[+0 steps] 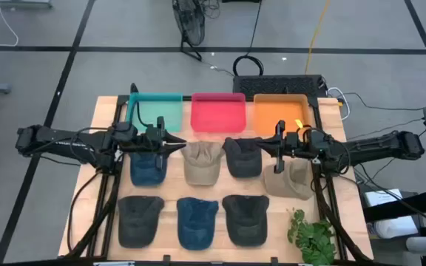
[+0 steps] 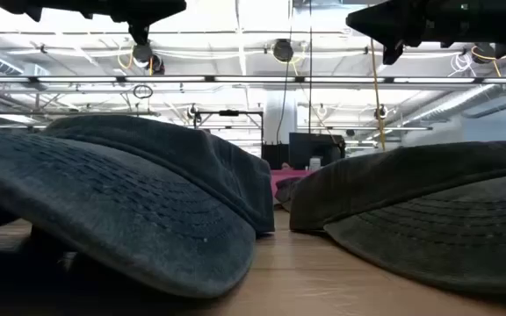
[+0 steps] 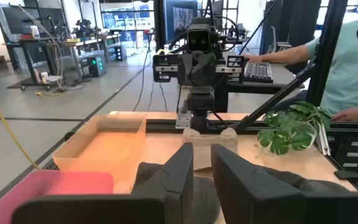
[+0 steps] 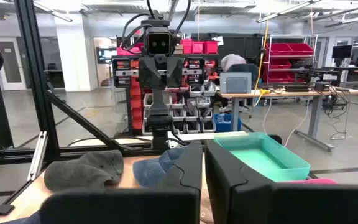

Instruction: Pick & Place hat

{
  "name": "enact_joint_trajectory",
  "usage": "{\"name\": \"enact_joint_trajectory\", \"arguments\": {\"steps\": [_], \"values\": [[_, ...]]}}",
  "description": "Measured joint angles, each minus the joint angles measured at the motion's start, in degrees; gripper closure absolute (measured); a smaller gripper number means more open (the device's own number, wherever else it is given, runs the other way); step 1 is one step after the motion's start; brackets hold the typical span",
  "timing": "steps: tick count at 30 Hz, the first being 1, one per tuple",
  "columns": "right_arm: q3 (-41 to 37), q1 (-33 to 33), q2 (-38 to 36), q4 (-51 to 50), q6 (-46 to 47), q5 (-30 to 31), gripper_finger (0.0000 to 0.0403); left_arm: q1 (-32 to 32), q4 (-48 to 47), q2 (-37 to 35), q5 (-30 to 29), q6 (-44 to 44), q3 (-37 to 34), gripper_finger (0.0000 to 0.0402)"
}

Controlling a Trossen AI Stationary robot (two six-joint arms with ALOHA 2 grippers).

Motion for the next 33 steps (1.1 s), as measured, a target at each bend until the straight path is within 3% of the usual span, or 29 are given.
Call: {"name": "enact_joint_trajectory", "arguments": {"steps": [11,20,26,33], "values": [[0.0,0.0,0.0,0.0,-0.1,-0.1,0.0397,0.0,0.0,0.0,0.1,0.1,0.0,0.0334],[0.0,0.3,0.9,4.2,1.1,-0.4,0.0331,0.5,-1.6,1.4,0.1,2.1,0.0,0.0334],[0.4,3.6,7.0,14.6,-1.7,-4.1,0.0292,3.0,0.2,7.8,0.0,2.1,0.0,0.0334],[7.4,6.6,15.6,15.3,-5.1,-4.3,0.0255,6.5,4.8,14.6,3.9,0.0,0.0,0.0334]]}}
